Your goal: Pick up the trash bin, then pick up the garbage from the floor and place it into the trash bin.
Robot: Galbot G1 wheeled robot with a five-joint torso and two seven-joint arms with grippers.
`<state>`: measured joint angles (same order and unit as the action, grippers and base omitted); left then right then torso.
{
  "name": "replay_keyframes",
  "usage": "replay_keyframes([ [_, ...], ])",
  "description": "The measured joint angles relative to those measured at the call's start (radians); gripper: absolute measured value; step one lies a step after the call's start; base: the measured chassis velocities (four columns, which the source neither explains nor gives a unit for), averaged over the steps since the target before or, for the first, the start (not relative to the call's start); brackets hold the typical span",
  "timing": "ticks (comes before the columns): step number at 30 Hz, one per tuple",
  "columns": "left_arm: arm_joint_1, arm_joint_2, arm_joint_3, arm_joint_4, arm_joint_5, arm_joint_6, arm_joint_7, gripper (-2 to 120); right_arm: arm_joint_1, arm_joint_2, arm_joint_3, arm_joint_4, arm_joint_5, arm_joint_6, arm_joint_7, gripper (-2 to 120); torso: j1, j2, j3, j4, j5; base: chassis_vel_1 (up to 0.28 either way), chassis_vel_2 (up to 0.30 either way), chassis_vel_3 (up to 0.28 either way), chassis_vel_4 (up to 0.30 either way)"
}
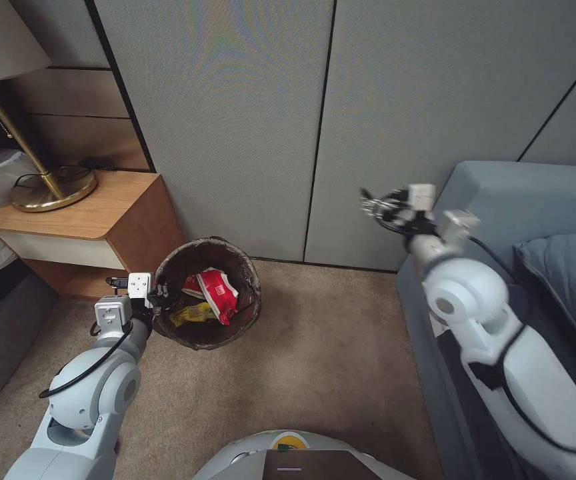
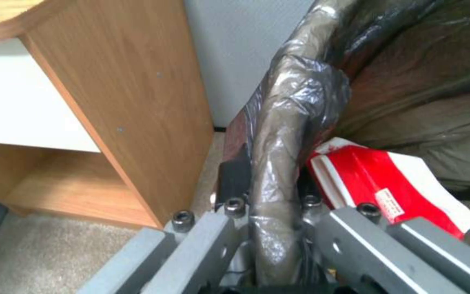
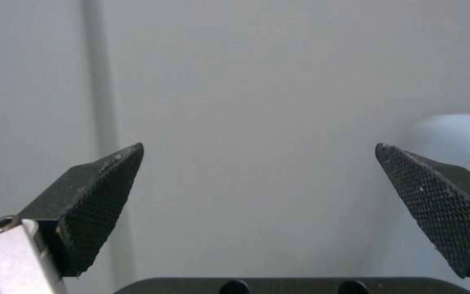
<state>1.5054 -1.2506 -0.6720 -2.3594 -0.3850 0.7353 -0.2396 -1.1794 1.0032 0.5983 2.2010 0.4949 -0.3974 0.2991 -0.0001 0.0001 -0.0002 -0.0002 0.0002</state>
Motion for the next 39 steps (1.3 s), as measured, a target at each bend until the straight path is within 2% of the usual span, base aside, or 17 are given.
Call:
replay_keyframes([
  [1,0.0,0.0,0.0,0.0,0.0,0.0,0.0,0,0.0,0.0,0.0,0.0,0.0,0.0,0.0,100,0.0,0.0,0.0,0.0,0.0,0.0,0.0,0.0,0.0],
  [3,0.002,-0.003,0.0,-0.002,0.0,0.0,0.002,0,-0.129,0.06,0.089,0.006,-0.079,0.069,-0.041,100,0.0,0.0,0.0,-0.0005,0.0005,0.0,0.0,0.0,0.0],
  [5,0.002,-0.004,0.0,-0.002,0.0,0.0,0.002,0,-0.169,0.088,0.112,0.011,-0.098,0.095,-0.048,100,0.0,0.0,0.0,-0.0007,0.0004,0.0,0.0,0.0,0.0],
  [8,-0.002,-0.015,0.001,-0.002,-0.002,0.0,0.002,0,-0.288,0.259,0.164,0.031,-0.218,0.205,-0.075,100,0.0,0.0,0.0,-0.0002,0.0004,0.0,0.0,0.0,0.0],
  [9,-0.002,-0.015,0.001,-0.002,-0.002,0.0,0.002,0,-0.288,0.259,0.164,0.031,-0.218,0.205,-0.075,100,0.0,0.0,0.0,-0.0002,0.0004,0.0,0.0,0.0,0.0],
  [10,-0.002,-0.02,0.001,-0.004,-0.004,0.0,0.001,0,-0.315,0.308,0.171,0.037,-0.27,0.233,-0.085,100,0.0,0.0,0.0,0.0003,-0.0005,0.0,0.0,0.0,0.0],
  [13,0.006,-0.022,0.0,-0.008,-0.006,0.0,0.001,0,-0.35,0.383,0.177,0.04,-0.336,0.285,-0.102,100,0.0,0.0,0.0,0.0001,-0.0003,0.0,0.0,0.0,0.0],
  [21,0.021,-0.032,0.003,-0.019,-0.01,0.0,-0.012,0,-0.375,0.448,0.16,0.029,-0.386,0.328,-0.113,100,0.0,0.0,0.0,0.0001,-0.0003,0.0,0.0,0.0,0.0],
  [39,0.029,-0.041,-0.004,-0.024,0.002,0.0,-0.017,0,-0.371,0.432,0.126,0.04,-0.394,0.332,-0.11,100,0.0,0.0,0.0,0.0001,-0.0002,0.0,0.0,0.0,0.0],
])
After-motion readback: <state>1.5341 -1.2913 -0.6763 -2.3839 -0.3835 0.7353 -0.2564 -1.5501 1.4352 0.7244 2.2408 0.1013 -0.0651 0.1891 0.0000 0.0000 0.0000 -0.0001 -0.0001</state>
